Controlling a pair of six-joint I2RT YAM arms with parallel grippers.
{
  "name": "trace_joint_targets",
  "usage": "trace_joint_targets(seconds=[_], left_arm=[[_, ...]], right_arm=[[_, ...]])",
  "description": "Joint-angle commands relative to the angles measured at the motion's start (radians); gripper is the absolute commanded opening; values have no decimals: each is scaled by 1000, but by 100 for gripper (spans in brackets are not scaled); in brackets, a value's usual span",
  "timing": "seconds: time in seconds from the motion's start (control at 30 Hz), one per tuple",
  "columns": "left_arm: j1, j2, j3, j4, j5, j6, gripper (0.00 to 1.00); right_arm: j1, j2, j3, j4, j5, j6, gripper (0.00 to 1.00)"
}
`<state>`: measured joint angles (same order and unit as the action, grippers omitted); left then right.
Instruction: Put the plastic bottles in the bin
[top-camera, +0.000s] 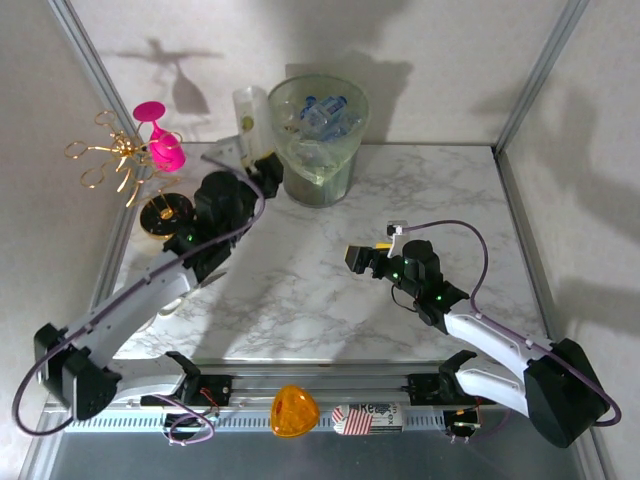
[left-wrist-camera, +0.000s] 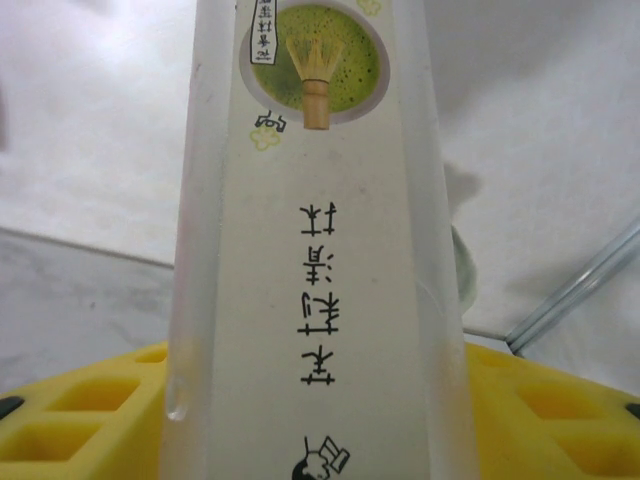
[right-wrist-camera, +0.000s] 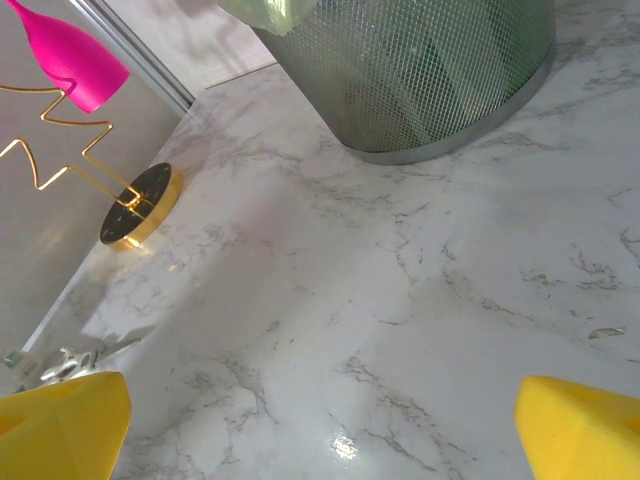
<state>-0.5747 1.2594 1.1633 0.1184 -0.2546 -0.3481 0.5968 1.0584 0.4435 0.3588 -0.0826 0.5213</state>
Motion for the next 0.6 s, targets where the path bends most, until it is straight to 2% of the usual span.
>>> trace_joint_targets(seconds=[0.0,0.3,0.57], left_arm=[[32,113,167,-70,143,122,49],[113,455,600,-237,271,202,49],[174,730,950,-459,269,247,49]], right_arm=[[9,-34,15,16,-7,25,99],[9,-113,-23,-4,20,36,99],[10,-171,-37,-41,59,15,99]])
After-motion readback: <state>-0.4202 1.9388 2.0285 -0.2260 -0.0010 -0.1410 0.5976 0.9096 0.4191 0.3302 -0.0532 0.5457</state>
